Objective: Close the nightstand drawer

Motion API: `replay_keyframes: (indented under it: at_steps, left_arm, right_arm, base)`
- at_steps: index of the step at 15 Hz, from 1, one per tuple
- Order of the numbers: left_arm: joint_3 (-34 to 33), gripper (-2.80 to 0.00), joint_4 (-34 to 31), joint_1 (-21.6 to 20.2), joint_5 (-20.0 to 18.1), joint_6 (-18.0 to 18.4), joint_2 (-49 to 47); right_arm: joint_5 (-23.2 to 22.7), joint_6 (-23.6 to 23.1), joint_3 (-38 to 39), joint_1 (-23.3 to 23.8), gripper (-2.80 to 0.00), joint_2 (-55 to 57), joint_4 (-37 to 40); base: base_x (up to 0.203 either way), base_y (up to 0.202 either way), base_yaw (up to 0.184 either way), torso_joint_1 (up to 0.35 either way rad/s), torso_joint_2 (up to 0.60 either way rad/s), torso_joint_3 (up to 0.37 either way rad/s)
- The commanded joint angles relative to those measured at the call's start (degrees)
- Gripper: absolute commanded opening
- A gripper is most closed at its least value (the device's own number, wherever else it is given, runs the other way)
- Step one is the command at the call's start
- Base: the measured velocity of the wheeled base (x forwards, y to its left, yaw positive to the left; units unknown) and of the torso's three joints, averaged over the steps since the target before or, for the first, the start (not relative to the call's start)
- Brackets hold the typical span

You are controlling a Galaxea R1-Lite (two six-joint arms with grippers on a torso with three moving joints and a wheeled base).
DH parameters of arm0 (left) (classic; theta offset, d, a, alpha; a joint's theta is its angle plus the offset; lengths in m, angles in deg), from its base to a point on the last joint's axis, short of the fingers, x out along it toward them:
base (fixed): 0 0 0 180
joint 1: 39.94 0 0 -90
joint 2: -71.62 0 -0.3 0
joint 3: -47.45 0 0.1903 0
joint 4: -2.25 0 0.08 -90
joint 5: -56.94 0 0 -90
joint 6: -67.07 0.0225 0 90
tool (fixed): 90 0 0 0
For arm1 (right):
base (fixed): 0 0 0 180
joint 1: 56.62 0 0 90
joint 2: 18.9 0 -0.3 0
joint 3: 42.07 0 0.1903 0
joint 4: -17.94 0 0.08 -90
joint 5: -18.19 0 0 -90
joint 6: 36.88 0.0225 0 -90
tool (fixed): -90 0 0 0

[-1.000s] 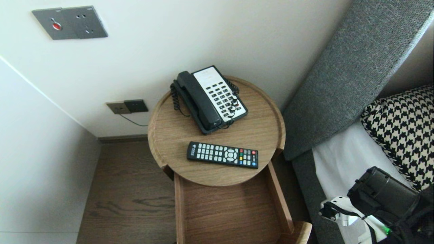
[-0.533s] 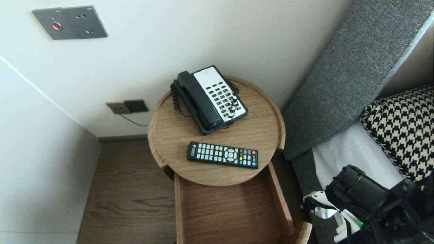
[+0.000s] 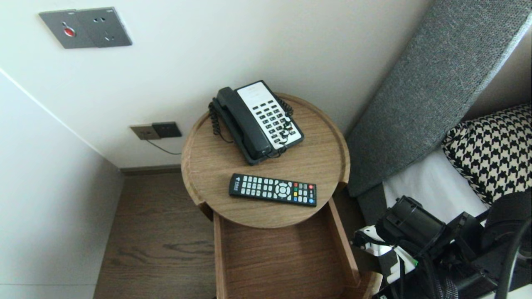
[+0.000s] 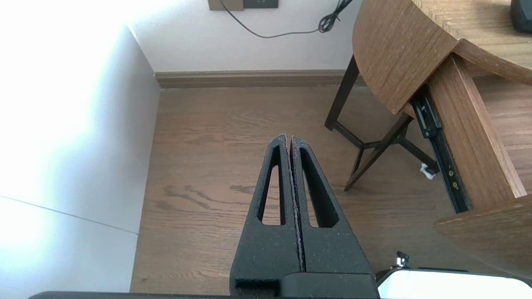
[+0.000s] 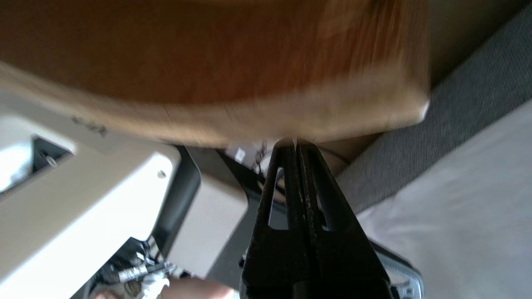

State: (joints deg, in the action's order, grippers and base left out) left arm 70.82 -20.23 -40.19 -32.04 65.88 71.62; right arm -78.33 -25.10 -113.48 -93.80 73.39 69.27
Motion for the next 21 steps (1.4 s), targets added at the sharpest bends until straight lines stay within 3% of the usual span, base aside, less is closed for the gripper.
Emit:
replay_keyframes:
  at_steps: [1,21]
  left_arm:
    - [0.0,-2.8,0.1,0.0,0.0,0.0,0.1]
    - [0.0,-2.8,0.0,0.0,0.0,0.0,0.1]
  right_arm:
    - [0.0,0.1,-1.9,0.0,-2.8,1.8,0.2]
    - [1.3,-0.1,-26.1,1.8,-2.8,15.9,0.8]
  base:
    - [0.0,0.0,0.0,0.0,0.0,0.0]
    - [0.0,0.0,0.0,0.0,0.0,0.0]
